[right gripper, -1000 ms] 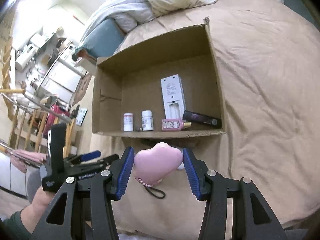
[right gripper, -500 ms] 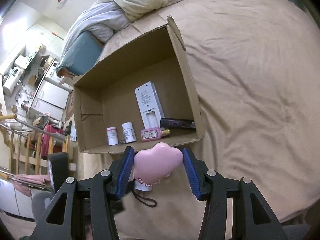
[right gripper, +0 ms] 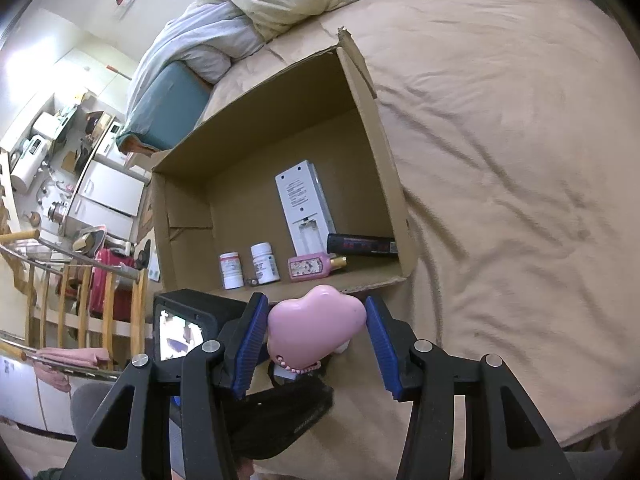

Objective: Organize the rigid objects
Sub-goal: 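Grasp the white charger plug with the left tool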

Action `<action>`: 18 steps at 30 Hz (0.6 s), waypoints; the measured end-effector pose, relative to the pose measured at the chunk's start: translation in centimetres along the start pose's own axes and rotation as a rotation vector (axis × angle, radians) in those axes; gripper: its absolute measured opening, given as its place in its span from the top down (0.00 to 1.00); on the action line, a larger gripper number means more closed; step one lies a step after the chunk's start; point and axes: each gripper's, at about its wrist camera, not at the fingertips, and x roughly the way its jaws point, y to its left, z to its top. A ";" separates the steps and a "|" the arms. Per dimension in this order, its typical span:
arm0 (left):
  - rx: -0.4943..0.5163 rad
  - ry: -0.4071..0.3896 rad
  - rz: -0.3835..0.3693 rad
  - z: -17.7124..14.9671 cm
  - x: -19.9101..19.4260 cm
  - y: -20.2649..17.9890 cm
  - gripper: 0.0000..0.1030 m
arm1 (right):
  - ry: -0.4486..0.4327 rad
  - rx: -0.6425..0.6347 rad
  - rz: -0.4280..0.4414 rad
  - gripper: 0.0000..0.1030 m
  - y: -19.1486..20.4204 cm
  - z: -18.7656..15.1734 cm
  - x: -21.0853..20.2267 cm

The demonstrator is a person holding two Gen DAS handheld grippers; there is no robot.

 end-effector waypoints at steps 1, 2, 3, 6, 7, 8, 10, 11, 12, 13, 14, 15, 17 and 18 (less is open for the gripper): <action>-0.002 -0.002 -0.010 -0.1 -0.1 0.0 0.63 | 0.001 -0.002 0.001 0.49 0.0 0.0 0.0; -0.002 -0.002 -0.019 0.2 -0.1 0.4 0.63 | 0.003 -0.004 0.001 0.49 0.1 0.0 0.1; -0.002 0.000 -0.022 0.1 -0.1 0.4 0.63 | 0.004 -0.006 0.001 0.49 0.2 0.0 0.1; 0.007 0.005 -0.020 -0.7 -0.3 0.8 0.63 | 0.006 -0.008 0.002 0.49 0.2 0.0 0.2; 0.010 0.007 -0.019 -0.9 -0.3 0.9 0.63 | 0.007 -0.009 0.000 0.49 0.2 0.0 0.2; 0.016 0.013 -0.016 -1.0 -0.8 1.3 0.63 | 0.008 -0.009 -0.001 0.49 0.2 0.0 0.2; 0.015 0.023 -0.021 -1.8 -1.1 1.8 0.63 | 0.011 -0.007 -0.003 0.49 0.2 0.1 0.2; 0.013 0.029 -0.023 -2.4 -1.2 2.3 0.63 | 0.013 -0.008 -0.004 0.49 0.2 0.0 0.3; 0.014 0.034 -0.023 -2.9 -1.3 2.6 0.63 | 0.015 -0.010 -0.005 0.49 0.2 0.0 0.3; 0.016 0.037 -0.021 -3.4 -1.3 2.9 0.63 | 0.018 -0.014 -0.007 0.49 0.3 0.0 0.4; 0.016 0.041 -0.017 -4.1 -1.4 3.4 0.63 | 0.020 -0.018 -0.009 0.49 0.4 -0.1 0.4; 0.013 0.044 -0.015 -4.5 -1.5 3.7 0.63 | 0.023 -0.023 -0.011 0.49 0.5 -0.1 0.5; -0.005 0.055 -0.012 -5.8 -1.7 5.1 0.63 | 0.028 -0.036 -0.017 0.49 0.7 -0.3 0.7; -0.012 0.059 -0.013 -6.2 -1.7 5.5 0.63 | 0.031 -0.043 -0.022 0.49 0.8 -0.3 0.7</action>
